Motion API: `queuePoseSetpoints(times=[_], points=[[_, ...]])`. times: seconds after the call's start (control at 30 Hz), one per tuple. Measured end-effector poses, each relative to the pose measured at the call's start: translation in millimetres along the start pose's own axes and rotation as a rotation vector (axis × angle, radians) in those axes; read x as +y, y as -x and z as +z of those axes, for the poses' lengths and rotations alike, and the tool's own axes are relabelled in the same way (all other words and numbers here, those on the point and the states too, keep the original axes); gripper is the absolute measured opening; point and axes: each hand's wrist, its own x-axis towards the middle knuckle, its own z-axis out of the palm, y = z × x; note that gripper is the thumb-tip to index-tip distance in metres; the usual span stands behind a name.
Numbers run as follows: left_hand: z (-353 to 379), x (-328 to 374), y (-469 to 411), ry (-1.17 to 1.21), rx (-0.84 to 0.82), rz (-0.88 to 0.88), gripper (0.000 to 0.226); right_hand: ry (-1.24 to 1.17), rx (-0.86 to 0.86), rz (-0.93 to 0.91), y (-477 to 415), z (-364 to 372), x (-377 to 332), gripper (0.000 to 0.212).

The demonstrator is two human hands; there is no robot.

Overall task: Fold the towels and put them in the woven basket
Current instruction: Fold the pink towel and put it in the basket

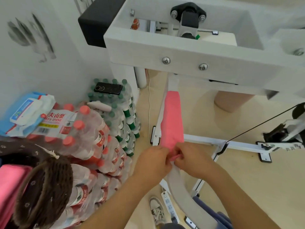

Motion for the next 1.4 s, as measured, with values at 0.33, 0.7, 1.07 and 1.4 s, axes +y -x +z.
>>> queuePoseSetpoints(times=[0.33,0.7,1.07,1.4], points=[[-38,-22,41,1.100,-0.217,-0.498,0.023,0.005,-0.210,-0.140,-2,-39,-12,0.030],[-36,0,103,0.988,0.049,-0.391,0.021,-0.228,-0.311,-0.394,26,-37,-77,0.008],[-94,-10,319,0.851,0.386,-0.583,0.023,-0.064,-0.396,-0.669,86,21,-173,0.007],[-91,34,599,0.727,0.411,-0.851,0.023,0.062,-0.520,-0.869,176,120,-265,0.011]])
